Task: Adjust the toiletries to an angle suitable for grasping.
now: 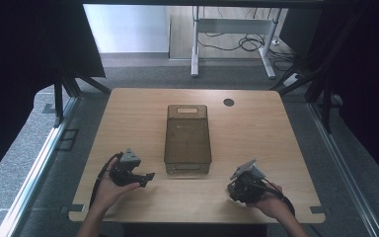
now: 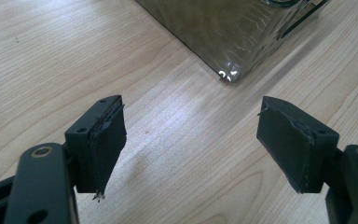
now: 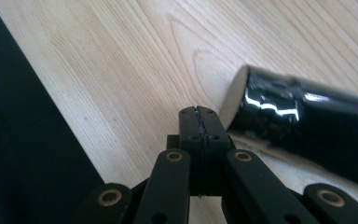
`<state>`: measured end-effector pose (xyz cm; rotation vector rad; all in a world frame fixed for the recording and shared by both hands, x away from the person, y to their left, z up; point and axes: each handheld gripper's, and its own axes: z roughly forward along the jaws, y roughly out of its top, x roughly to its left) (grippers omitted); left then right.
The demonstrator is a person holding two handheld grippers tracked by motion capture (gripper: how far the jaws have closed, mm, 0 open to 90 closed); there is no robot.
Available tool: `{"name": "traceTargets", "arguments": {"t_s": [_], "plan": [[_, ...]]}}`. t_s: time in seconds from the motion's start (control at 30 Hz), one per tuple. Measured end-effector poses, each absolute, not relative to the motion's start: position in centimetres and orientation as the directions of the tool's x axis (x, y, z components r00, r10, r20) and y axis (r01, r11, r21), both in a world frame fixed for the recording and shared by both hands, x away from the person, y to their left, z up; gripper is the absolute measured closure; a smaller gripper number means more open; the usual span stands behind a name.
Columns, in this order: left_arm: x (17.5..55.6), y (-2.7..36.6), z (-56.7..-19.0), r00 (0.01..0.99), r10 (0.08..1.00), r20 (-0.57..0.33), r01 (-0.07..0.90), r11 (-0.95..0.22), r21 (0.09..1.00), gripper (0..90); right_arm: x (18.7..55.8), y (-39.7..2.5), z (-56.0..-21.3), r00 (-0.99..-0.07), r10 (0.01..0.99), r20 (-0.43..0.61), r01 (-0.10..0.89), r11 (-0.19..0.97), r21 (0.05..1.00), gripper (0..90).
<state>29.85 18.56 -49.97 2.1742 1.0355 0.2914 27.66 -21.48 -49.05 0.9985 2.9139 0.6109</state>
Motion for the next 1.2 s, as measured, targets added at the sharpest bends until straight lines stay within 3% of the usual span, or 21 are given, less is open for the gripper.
{"name": "traceTargets", "arguments": {"t_s": [0.47,1.2], "plan": [[29.8,18.5,-49.9,0.657,0.749,-0.086,0.590,-0.441,0.676,24.1,27.8,-22.4,-49.4,-0.782,0.604,0.153,0.615,0.707,0.350,90.0],[29.8,18.4,-50.0,0.660,0.746,-0.088,0.590,-0.442,0.675,24.1,30.5,-21.0,-49.9,-0.760,0.642,0.104,0.628,0.683,0.373,90.0]]}}
